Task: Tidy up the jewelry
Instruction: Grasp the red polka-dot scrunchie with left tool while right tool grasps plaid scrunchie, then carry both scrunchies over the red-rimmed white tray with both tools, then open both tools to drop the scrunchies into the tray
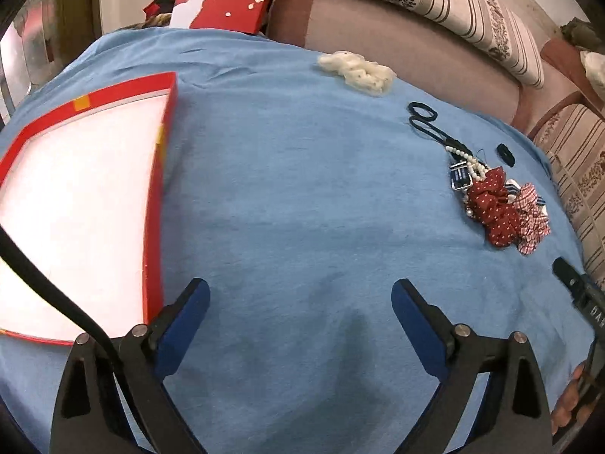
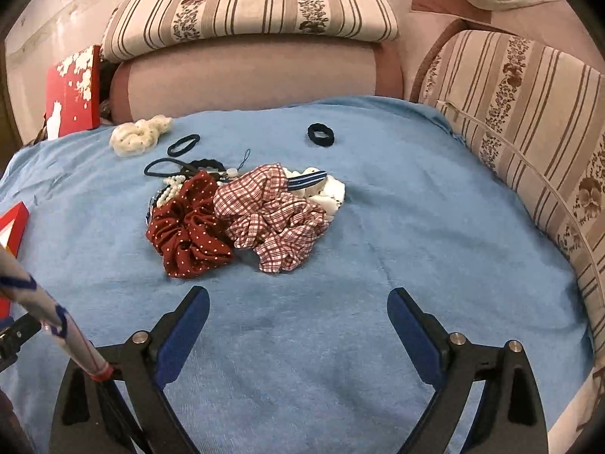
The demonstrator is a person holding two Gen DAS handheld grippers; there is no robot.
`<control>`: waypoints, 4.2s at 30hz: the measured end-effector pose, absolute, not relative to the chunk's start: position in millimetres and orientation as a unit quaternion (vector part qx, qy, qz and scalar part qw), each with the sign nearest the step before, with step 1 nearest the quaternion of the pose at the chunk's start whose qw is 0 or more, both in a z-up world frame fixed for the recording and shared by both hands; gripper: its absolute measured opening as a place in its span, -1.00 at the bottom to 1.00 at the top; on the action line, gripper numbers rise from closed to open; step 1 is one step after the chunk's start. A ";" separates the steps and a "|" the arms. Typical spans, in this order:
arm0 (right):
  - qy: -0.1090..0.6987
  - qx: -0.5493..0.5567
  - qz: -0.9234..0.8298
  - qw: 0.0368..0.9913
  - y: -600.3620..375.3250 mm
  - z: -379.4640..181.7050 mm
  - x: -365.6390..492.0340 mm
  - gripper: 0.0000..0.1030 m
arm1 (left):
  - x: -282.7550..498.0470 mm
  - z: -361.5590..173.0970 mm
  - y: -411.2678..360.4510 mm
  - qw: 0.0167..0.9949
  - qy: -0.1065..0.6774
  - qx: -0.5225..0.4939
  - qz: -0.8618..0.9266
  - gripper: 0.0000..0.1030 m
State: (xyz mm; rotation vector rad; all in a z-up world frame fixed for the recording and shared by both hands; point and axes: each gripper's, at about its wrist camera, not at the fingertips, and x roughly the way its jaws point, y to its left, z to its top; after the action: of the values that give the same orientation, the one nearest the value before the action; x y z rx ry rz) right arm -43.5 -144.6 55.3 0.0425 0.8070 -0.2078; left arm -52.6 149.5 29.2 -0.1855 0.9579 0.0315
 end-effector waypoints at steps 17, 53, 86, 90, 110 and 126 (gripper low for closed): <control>0.335 0.023 -0.101 0.937 -143.8 73.7 -70.7 0.89 | -122.0 104.8 126.9 0.939 0.323 0.066 0.096 0.89; 0.403 0.178 0.058 0.896 -219.7 61.7 31.9 0.53 | 36.1 61.6 12.8 0.860 0.468 -0.057 -0.196 0.21; 0.419 0.186 0.135 0.879 -150.1 70.1 -6.0 -0.80 | -39.9 104.6 165.2 0.900 0.424 -0.086 -0.050 -0.84; 0.414 0.152 0.159 0.883 -106.7 83.5 -19.2 -0.80 | -45.7 110.9 230.4 0.906 0.409 -0.106 0.021 -0.84; 0.468 0.011 0.366 0.805 196.8 94.2 -32.0 -0.80 | -5.4 46.5 456.8 0.845 0.456 -0.219 0.171 -0.84; 0.523 -0.068 0.363 0.768 257.9 38.3 -35.6 -0.72 | -11.8 53.9 477.6 0.846 0.432 -0.247 0.191 -0.37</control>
State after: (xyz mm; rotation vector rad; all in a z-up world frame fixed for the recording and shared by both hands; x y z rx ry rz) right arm -35.6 257.9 38.3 -0.1479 1.1363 0.7869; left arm -11.8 477.6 53.9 -0.5211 0.9110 0.4026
